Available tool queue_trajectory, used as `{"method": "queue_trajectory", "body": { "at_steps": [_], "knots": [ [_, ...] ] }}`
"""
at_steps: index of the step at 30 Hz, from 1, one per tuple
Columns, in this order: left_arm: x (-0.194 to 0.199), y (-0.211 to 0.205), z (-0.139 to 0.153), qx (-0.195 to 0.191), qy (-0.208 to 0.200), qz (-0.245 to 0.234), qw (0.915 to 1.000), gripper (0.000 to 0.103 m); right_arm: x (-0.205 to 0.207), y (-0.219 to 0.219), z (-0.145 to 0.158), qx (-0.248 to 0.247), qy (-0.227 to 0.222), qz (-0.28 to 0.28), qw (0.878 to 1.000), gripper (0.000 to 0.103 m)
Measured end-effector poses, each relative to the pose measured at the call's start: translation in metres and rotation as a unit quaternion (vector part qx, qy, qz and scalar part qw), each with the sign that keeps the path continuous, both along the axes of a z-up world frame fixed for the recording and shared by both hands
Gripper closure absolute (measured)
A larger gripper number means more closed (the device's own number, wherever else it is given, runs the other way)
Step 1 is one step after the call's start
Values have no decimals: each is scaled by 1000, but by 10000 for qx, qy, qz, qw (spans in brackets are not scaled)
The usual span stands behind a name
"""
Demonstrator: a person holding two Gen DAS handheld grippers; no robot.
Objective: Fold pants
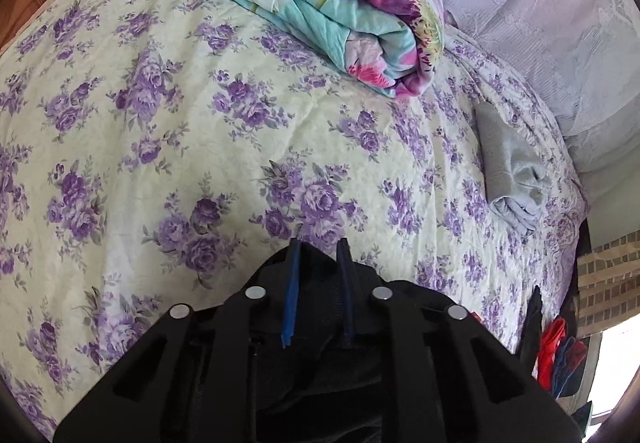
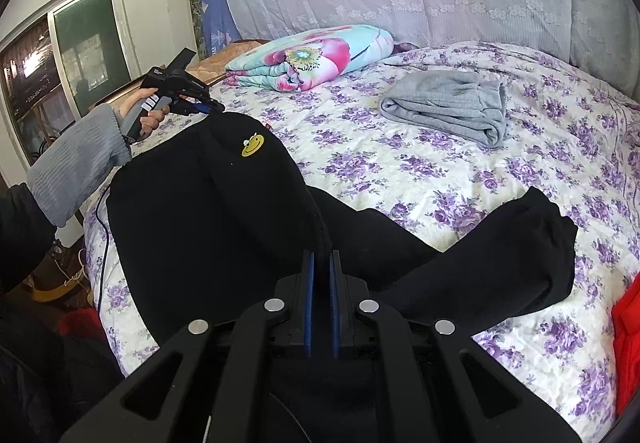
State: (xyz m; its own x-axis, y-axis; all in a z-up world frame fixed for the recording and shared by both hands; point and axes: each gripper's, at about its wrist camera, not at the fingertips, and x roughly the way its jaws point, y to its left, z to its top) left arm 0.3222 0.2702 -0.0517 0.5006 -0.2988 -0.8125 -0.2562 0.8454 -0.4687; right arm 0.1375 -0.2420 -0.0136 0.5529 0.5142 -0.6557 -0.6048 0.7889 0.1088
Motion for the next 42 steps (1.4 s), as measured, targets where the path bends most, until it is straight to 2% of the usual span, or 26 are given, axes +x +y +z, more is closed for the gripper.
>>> {"method": "queue_trajectory", "body": {
  "at_steps": [4, 12, 15, 20, 23, 27, 30, 33, 35, 37, 42],
  "knots": [
    [-19, 11, 12, -422, -330, 50, 9986, 98, 3, 0, 2, 33, -11, -29, 10000, 96],
    [-62, 25, 43, -973, -1005, 92, 9901, 99, -9, 2, 10, 81, -135, -3, 9999, 96],
    [-88, 36, 48, -1206, -1251, 165, 9847, 99, -23, 2, 12, 50, -139, 43, 9999, 96],
    [-156, 71, 41, -1518, -1495, 477, 9759, 99, -55, 0, 5, 81, 19, 150, 9999, 96],
    [-199, 95, 24, -1332, -1417, 882, 9769, 103, -76, 4, -14, 31, 267, 298, 9992, 96],
    [-240, 118, -14, -1423, -1061, 1276, 9758, 103, -90, 7, -44, 8, 606, 374, 9975, 96],
    [-257, 104, -16, -1343, -1079, 1110, 9788, 103, -88, 5, -50, 162, 691, 330, 9969, 96],
    [-254, 79, -6, -1268, -1074, 803, 9828, 102, -90, 7, -48, 154, 640, 368, 9972, 96],
    [-245, 66, -6, -1177, -941, 660, 9864, 93, -90, 7, -48, 141, 628, 380, 9972, 95],
    [-234, 58, -10, -1058, -761, 698, 9890, 84, -91, 7, -49, 163, 621, 370, 9973, 95],
    [-225, 51, -15, -869, -503, 715, 9924, 80, -91, 4, -50, 269, 630, 365, 9970, 94]
  ]
}}
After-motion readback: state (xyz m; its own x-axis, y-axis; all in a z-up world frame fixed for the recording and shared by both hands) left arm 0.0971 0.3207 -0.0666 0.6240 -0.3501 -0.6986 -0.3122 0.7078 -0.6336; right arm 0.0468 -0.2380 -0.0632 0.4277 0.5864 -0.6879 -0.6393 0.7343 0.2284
